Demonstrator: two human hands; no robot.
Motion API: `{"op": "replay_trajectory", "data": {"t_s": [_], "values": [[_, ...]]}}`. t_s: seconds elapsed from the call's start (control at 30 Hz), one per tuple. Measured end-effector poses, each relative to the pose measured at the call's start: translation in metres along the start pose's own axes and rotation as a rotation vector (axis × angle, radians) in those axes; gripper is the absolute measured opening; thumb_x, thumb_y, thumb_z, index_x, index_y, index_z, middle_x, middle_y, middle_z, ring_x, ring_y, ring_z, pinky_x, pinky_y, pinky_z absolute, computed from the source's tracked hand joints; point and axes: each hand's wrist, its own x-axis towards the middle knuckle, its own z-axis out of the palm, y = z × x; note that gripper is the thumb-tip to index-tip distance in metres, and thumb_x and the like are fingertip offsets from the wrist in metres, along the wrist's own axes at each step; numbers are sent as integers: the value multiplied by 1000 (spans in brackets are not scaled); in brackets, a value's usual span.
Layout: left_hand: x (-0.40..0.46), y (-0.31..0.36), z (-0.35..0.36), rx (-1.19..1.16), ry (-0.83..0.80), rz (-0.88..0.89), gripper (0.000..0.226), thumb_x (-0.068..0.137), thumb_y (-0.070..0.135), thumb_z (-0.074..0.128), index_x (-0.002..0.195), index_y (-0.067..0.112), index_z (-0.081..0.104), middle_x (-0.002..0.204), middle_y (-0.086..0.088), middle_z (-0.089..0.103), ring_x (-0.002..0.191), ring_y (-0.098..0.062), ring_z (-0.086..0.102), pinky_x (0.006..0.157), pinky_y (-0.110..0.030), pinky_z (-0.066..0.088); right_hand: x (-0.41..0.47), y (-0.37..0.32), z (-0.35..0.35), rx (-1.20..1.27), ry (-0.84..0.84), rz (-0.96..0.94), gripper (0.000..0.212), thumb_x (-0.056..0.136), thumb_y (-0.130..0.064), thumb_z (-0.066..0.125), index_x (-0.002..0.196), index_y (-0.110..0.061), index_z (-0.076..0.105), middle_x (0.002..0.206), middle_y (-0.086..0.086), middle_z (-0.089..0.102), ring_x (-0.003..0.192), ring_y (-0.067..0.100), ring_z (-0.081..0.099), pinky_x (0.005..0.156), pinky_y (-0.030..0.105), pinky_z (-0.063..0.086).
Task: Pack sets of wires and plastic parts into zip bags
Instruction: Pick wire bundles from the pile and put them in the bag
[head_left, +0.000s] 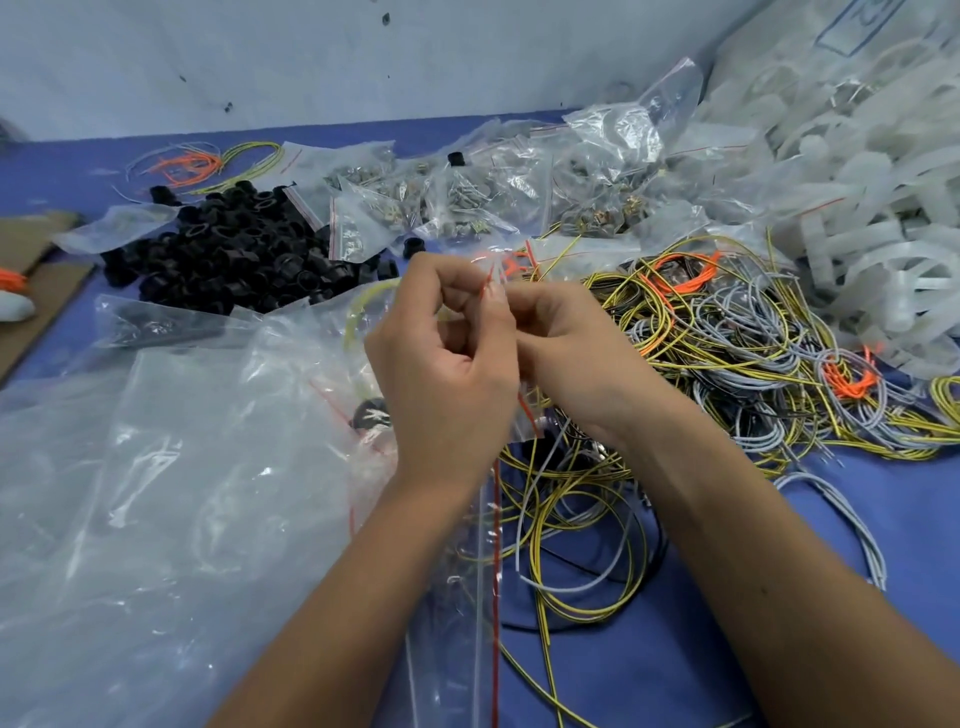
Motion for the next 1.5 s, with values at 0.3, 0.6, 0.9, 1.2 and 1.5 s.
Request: {"op": "replay_trajectory", "data": {"t_s": [0.3,0.6,0.9,1.2,1.5], "values": [[-3,-2,2,73,-22,9,6,92,13,62,87,12,60,74,6,60,67,-17,61,57,-37,54,-3,-6,1,-511,70,-255,53,82,12,65,74,-40,63,71,-19,66,71,-4,60,67,19,46],[1,1,9,25,-18,-187,19,93,10,66,79,23,60,72,7,62,69,-7,58,61,-15,44,-4,-15,-18,-779,356,-415,4,81,-7,80,82,-9,77,78,-2,72,65,13,65,65,30,54],[-6,11,55,143,-241,-260,12,88,11,69,78,15,64,65,6,61,58,-5,55,56,-12,39,-42,-52,-106,-1146,86,173,22,80,-29,88,67,-21,71,61,-9,62,56,2,54,54,20,38],[-20,3,71,147,-280,-253,14,85,9,66,75,18,62,65,7,61,55,-4,51,54,-17,41,-63,-73,-123,-1153,-67,493,14,73,-23,92,78,-30,81,70,-16,74,65,2,67,66,24,54],[-22,1,68,132,-269,-249,14,85,9,66,76,19,62,66,8,61,59,-3,53,56,-17,43,-64,-59,-108,-1346,-281,566,47,78,-40,86,56,-10,58,51,1,50,48,18,47,52,26,39]]}}
